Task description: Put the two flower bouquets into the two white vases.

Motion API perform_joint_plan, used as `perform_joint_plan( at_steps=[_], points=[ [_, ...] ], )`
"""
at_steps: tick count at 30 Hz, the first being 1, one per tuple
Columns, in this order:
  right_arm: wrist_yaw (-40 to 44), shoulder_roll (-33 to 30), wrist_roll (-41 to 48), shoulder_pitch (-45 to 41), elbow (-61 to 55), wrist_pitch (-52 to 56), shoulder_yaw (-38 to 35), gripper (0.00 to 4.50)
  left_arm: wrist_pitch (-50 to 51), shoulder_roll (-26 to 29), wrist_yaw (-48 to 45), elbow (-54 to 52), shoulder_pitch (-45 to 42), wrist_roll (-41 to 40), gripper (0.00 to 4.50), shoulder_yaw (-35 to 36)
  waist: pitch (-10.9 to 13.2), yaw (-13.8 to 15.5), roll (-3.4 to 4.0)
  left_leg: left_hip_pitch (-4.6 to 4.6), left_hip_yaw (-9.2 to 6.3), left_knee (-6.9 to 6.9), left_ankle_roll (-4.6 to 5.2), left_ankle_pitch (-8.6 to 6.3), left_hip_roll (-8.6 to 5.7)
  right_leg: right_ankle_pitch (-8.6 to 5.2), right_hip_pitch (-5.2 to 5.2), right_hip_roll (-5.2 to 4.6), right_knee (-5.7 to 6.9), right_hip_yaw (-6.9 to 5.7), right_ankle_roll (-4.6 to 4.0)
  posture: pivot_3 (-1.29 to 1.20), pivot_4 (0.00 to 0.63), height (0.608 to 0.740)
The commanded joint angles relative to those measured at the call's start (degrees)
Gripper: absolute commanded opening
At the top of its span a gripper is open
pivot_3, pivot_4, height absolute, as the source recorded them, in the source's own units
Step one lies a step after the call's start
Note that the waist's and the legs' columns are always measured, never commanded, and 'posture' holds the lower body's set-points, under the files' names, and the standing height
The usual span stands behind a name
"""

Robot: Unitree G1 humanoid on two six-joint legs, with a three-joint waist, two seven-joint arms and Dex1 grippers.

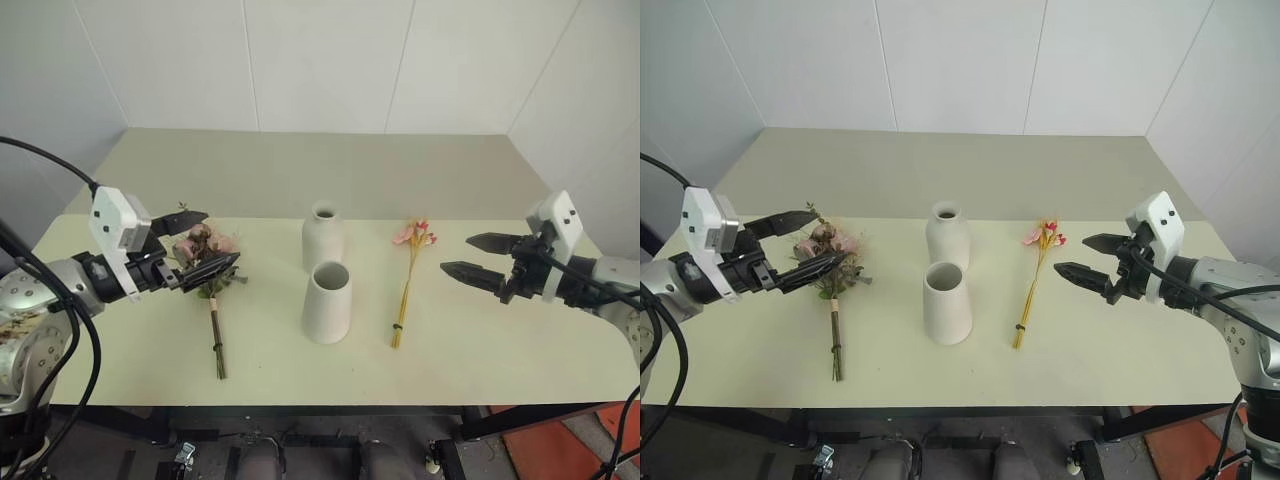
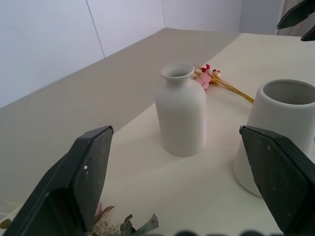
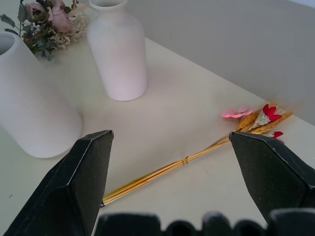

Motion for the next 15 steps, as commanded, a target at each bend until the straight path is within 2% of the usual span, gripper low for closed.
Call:
perform_joint_plan(
  at_steps=[1,11,14,15],
  points=[
    [0.3,-1.1,0.0,-0.1,-1.7,-0.4,-1.6,4.5,-0.9,0.7,-0.3,-1.3,-0.4,-0.7,4.48,1.5,0.0,0.0,0.0,0.0,0.0,0.0,0.0,0.0,0.0,0.0,0.0,0.0,0.0,0.0,0.0,0.0,0.15,0.74],
    [-0.1,-1.4,0.3,0.2,-2.2,0.8,-1.8,4.5,-0.9,0.9,-0.9,-0.8,-0.7,-0.7,4.48,1.4,0.0,0.0,0.0,0.01,0.02,0.0,0.0,0.0,0.0,-0.02,0.0,-0.01,0.0,0.02,0.03,0.0,0.15,0.74],
    [-2.2,-1.2,0.8,-1.6,-2.1,5.3,0.4,4.5,-1.1,0.5,-1.1,-0.8,-1.0,-0.8,4.48,0.9,0.0,0.0,0.0,0.0,0.03,-0.01,0.0,0.0,0.0,-0.02,-0.01,-0.01,-0.01,0.02,0.03,0.0,0.15,0.74],
    [-4.8,-0.4,2.1,-4.5,-1.5,11.1,1.7,4.5,-1.2,0.4,-1.3,-0.7,-1.4,-1.0,4.48,0.4,0.0,-0.1,0.0,0.01,0.03,-0.01,0.0,0.0,0.0,-0.02,-0.01,-0.01,-0.01,0.03,0.03,0.0,0.15,0.74]
  ],
)
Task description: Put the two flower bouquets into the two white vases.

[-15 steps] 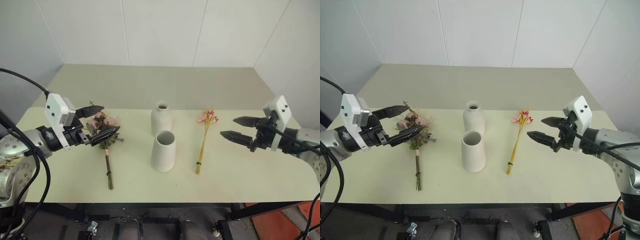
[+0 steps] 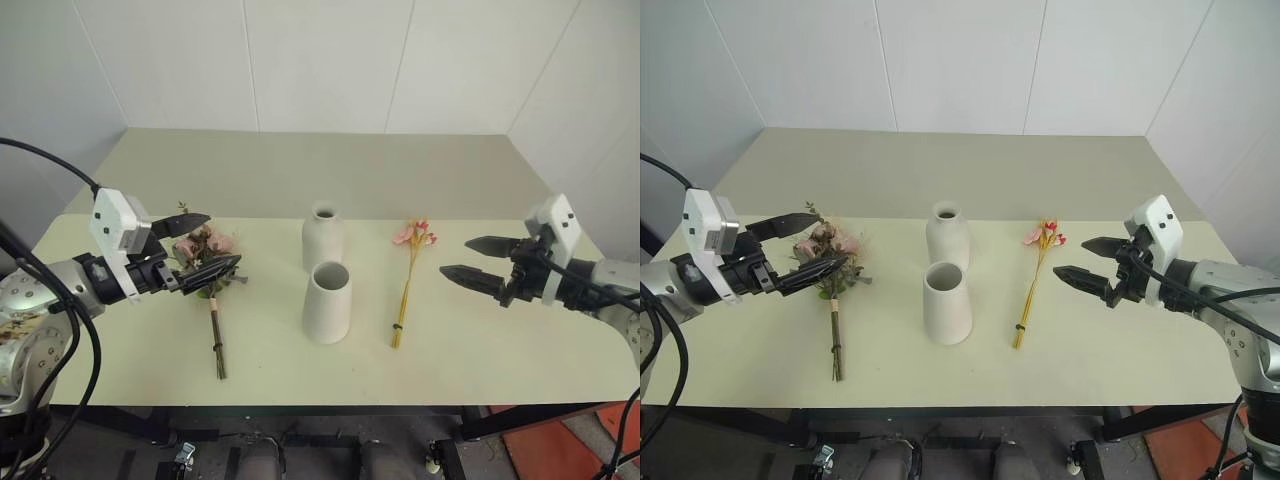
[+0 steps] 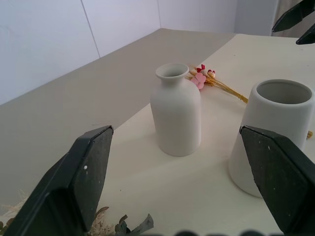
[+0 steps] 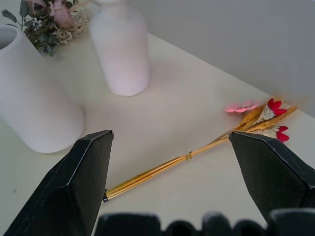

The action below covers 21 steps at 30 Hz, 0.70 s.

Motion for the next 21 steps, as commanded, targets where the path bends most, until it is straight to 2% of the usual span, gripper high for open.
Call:
perform_joint_plan(
  at_steps=[1,4,8,14,21],
  points=[
    [-5.6,0.6,2.6,-6.9,-0.4,12.5,2.3,4.5,-1.2,0.3,-0.8,-0.7,-1.7,-0.8,4.48,0.1,0.0,-0.2,0.0,0.02,0.02,0.0,0.0,0.0,0.0,0.0,-0.01,0.0,0.01,0.03,0.0,0.0,0.15,0.74],
    [-12.0,3.8,0.9,-14.6,2.8,24.2,6.8,4.5,-1.5,0.2,-2.1,-0.5,-2.6,-1.4,4.48,-0.5,0.0,-0.4,0.01,0.05,0.12,-0.01,0.0,0.0,0.08,0.05,-0.04,0.04,0.02,0.09,-0.08,0.0,0.15,0.74],
    [-18.8,9.7,-2.0,-22.0,8.3,33.5,9.8,4.5,-1.7,0.6,-3.7,-0.3,-2.9,-2.1,4.48,-0.4,0.0,-0.2,0.0,-0.07,0.13,-0.06,0.0,0.0,0.08,0.28,-0.15,0.06,-0.02,0.1,-0.45,0.0,0.15,0.74],
    [-25.8,17.6,-9.1,-28.1,19.2,35.3,13.5,4.5,-2.9,-0.2,-5.3,-0.1,-3.4,-4.2,4.48,2.0,0.0,0.0,0.01,-0.53,0.16,-0.05,0.01,0.01,0.02,0.32,-0.69,0.05,0.08,0.15,-0.41,0.0,0.15,0.74],
    [-28.4,22.3,-16.5,-31.4,29.3,30.1,18.0,4.5,-1.8,2.2,-11.1,0.6,-2.7,-8.6,4.48,3.7,0.0,-0.3,0.01,-0.69,0.19,-0.04,0.01,0.01,0.02,0.34,-0.89,0.07,0.16,0.17,-0.39,0.0,0.15,0.74]
  ],
)
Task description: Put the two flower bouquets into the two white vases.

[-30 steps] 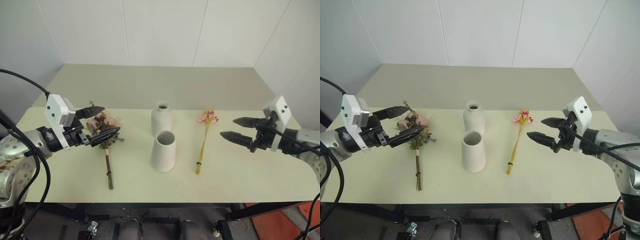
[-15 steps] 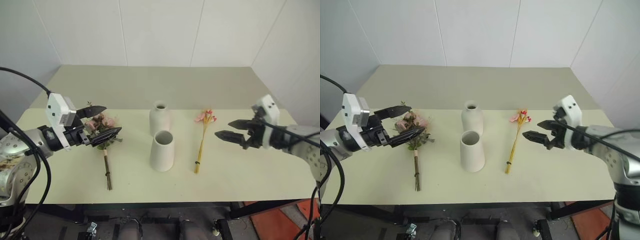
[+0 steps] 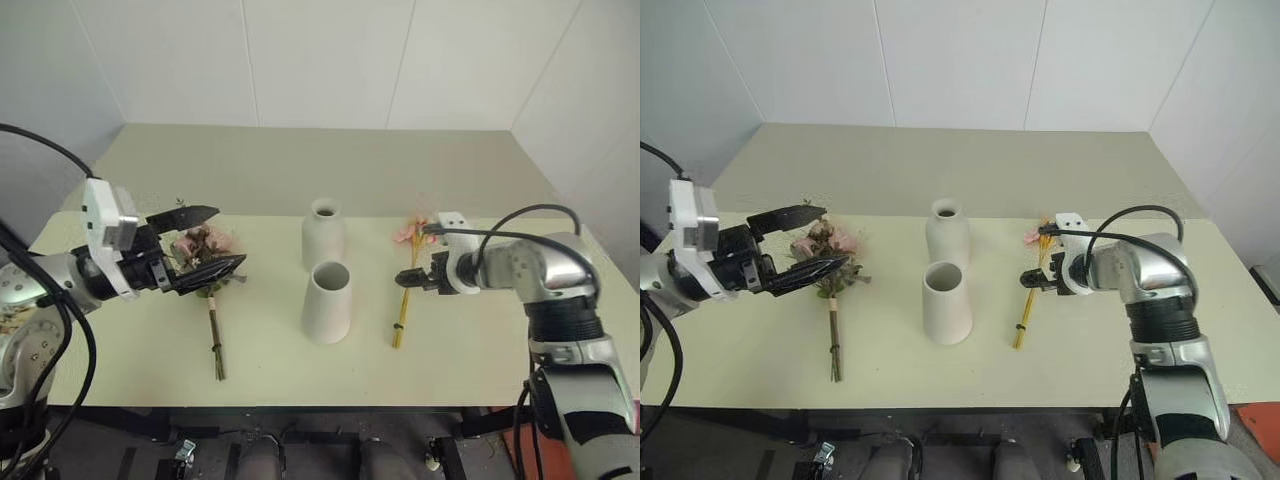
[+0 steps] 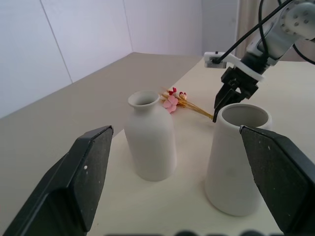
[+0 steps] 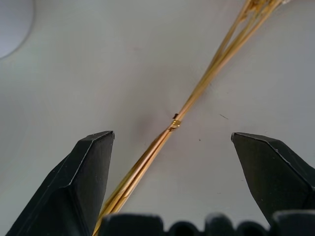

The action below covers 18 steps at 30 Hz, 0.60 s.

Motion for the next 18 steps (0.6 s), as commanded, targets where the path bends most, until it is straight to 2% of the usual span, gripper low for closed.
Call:
perform_joint_plan(
  at_steps=[1,8,11,18],
  points=[
    [-1.5,1.1,-3.9,-2.7,2.9,-3.9,1.5,4.5,0.4,1.6,-3.3,-0.6,-0.4,-3.9,4.48,2.8,0.0,-0.1,0.0,0.02,0.0,0.0,0.0,0.0,0.0,0.0,0.01,0.0,0.01,0.0,0.0,0.0,0.15,0.74],
    [-1.7,3.7,-10.0,-3.3,7.2,-9.9,6.4,4.5,0.9,3.3,-5.3,-1.1,1.2,-5.3,4.48,3.2,0.0,-1.0,-0.02,0.11,0.01,0.0,0.0,0.0,0.04,0.01,0.08,0.04,0.02,0.01,0.01,0.0,0.15,0.74],
    [-1.4,4.2,-12.1,-3.0,7.2,-12.0,8.3,3.95,0.8,3.3,-5.0,-1.0,1.3,-5.0,4.5,3.1,0.0,-1.3,-0.02,0.21,0.01,0.0,0.0,0.0,0.05,0.01,0.16,0.05,0.02,0.02,0.01,0.0,0.15,0.74],
    [-0.1,3.4,-15.1,-1.2,4.1,-15.0,10.4,1.89,0.4,3.1,-3.8,-1.2,1.8,-4.5,4.5,3.4,0.0,-1.2,-0.01,0.23,0.01,0.0,0.0,0.0,0.05,0.01,0.16,0.05,0.04,0.03,0.01,0.0,0.15,0.74]
  ],
)
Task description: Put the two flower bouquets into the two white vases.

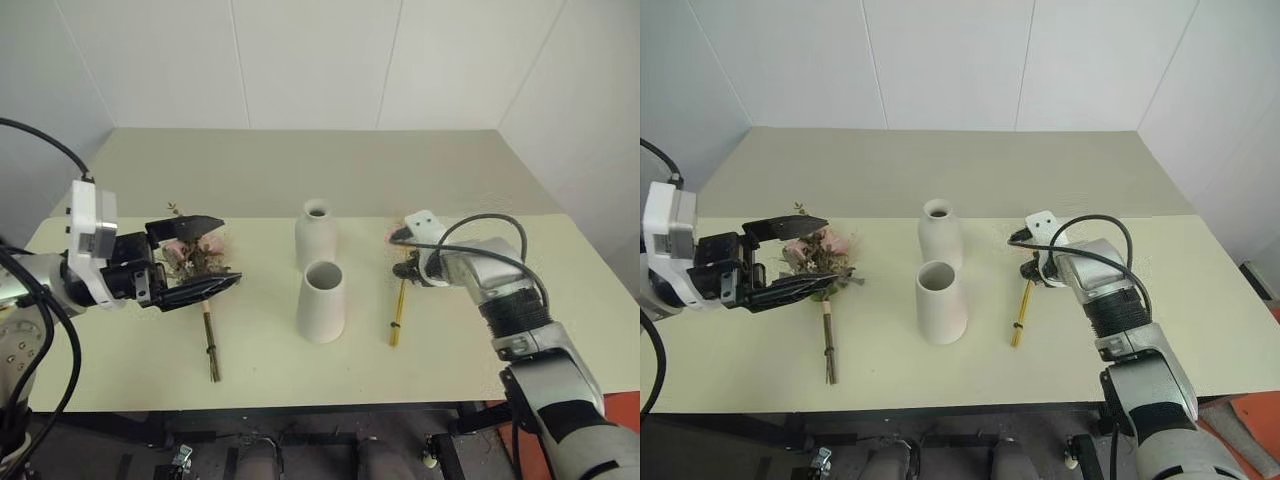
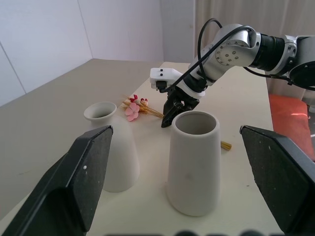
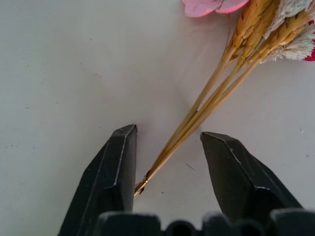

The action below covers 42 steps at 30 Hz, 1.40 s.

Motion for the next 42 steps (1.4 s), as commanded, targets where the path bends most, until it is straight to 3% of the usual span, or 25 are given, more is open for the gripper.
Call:
perform_joint_plan(
  at_steps=[1,6,14,21,32,42],
  points=[
    [0.2,-1.3,-2.3,1.2,-1.7,-0.3,0.2,1.6,-0.8,0.6,0.5,-1.2,0.5,0.0,4.5,2.0,0.0,0.0,0.0,0.0,0.0,0.0,0.0,0.0,0.0,0.0,0.0,0.0,0.0,0.0,0.0,0.0,0.15,0.74],
    [-1.0,-1.0,-2.9,1.2,-3.1,-0.7,-2.8,0.04,-0.8,1.0,0.5,-1.1,1.0,-0.1,4.5,2.4,0.0,0.0,0.0,-0.04,0.0,0.0,0.0,0.0,0.01,0.0,-0.05,0.0,0.0,0.0,0.0,0.0,0.15,0.74],
    [-8.4,5.3,-0.1,-1.8,-7.0,-17.4,-19.4,0.04,0.9,1.0,7.4,0.2,1.0,2.4,4.5,2.7,0.0,-0.3,0.02,-0.08,0.04,-0.04,0.0,0.0,0.02,0.0,-0.15,0.02,0.04,0.06,0.0,0.0,0.15,0.74],
    [-5.3,13.6,11.5,-6.4,-10.8,-27.2,-29.6,0.04,7.3,2.2,14.6,-1.1,1.3,1.9,4.5,3.2,0.0,-0.3,0.05,-0.07,0.05,-0.08,0.0,0.0,0.28,0.04,-0.18,0.29,0.05,0.08,-0.05,0.0,0.15,0.74],
    [-0.8,24.7,13.7,-17.3,-4.0,-47.2,-26.1,0.04,11.0,1.8,17.5,-3.8,2.4,-0.5,4.5,5.9,0.1,-0.4,0.14,0.06,0.07,-0.38,-0.02,0.0,0.78,0.21,-0.36,0.83,0.06,0.11,-0.38,0.0,0.15,0.74],
    [0.5,28.8,12.2,-20.7,9.0,-58.0,-24.6,0.04,10.8,1.5,18.0,-5.2,3.6,-1.3,4.5,6.8,0.1,-0.3,0.15,0.06,0.08,-0.43,-0.06,0.03,0.78,0.25,-0.36,0.8,0.03,0.1,-0.47,0.0,0.15,0.74]
  ],
)
